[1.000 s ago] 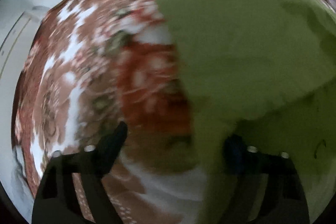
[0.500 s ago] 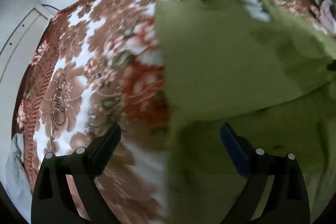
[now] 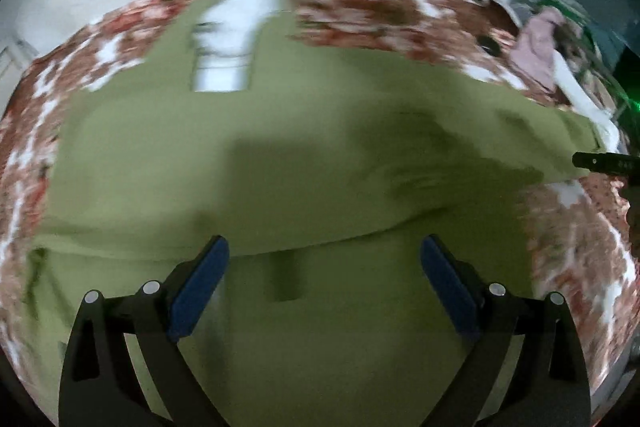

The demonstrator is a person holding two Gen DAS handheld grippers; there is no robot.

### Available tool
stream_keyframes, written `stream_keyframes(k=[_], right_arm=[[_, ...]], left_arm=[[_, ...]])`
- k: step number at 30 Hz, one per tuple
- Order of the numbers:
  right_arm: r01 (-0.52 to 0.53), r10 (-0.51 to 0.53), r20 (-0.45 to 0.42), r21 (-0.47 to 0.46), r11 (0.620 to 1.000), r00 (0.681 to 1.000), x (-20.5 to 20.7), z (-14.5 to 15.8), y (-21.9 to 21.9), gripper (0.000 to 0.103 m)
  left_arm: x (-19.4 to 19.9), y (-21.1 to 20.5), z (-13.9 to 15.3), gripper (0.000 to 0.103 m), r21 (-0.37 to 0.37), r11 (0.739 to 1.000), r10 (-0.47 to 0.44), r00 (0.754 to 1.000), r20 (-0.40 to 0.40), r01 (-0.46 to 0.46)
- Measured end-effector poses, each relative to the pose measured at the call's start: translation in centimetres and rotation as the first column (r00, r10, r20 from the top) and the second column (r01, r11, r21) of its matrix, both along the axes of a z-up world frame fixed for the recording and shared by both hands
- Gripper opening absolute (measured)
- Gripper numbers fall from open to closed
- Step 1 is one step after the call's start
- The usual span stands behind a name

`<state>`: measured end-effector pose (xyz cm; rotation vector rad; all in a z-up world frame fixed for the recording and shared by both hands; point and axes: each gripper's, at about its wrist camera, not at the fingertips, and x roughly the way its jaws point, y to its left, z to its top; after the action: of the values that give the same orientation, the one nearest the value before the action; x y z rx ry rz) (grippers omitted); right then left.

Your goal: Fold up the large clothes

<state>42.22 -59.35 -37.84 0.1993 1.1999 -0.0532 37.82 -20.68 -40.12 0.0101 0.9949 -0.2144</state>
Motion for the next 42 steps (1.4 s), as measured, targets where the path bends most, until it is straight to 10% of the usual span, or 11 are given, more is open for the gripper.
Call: stream_keyframes(k=[7,14,17,23,31,36,42], right_arm=[[0.311,-0.308,-0.048,0.067,0.948,0.95,-1.7,-1.3,-23.0,0.098],[0.387,-0.377,-0.088,0.25,0.888,0.922,1.2,-4.7,-30.5,0.093],[0.375,-0.362,-0.099,0.29,0.881,0.927,3.5,-6.0,-30.7,0.082],[0.403,-0.386,-0.118,0.328,0.854,0.915,4.2,-7.1,-31.8,0.015],[0.146,-0.163,0.112,0.143,0.979,0.98,4.5,4.9,-25.7,0.008],[0.009,-0.031,0.224,0.099,0.995,0.974,6.4,12.8,-19.6,0.008],[-0.128,0.113,0.303,0.033,0.991,0.946,9.1,20.6,-9.5,0.008]], left_arm=[[-0.2,-12.7,-1.6,0.095,-0.016,0.999,-0.037,0.999,-0.04,0.036],[-0.7,-17.6,-2.1,0.095,0.121,0.986,-0.108,0.992,-0.06,0.114],[-0.6,-17.4,-2.4,0.095,0.143,0.985,-0.089,0.993,-0.076,0.099],[-0.2,-17.1,-3.2,0.095,0.126,0.99,-0.059,0.995,-0.075,0.069],[-0.2,-17.9,-3.9,0.095,0.265,0.937,-0.241,0.97,0.025,0.226],[-0.2,-20.8,-4.1,0.095,0.345,0.875,-0.39,0.917,0.086,0.34],[1.1,-22.8,-5.0,0.095,0.298,0.87,-0.439,0.892,0.11,0.392]])
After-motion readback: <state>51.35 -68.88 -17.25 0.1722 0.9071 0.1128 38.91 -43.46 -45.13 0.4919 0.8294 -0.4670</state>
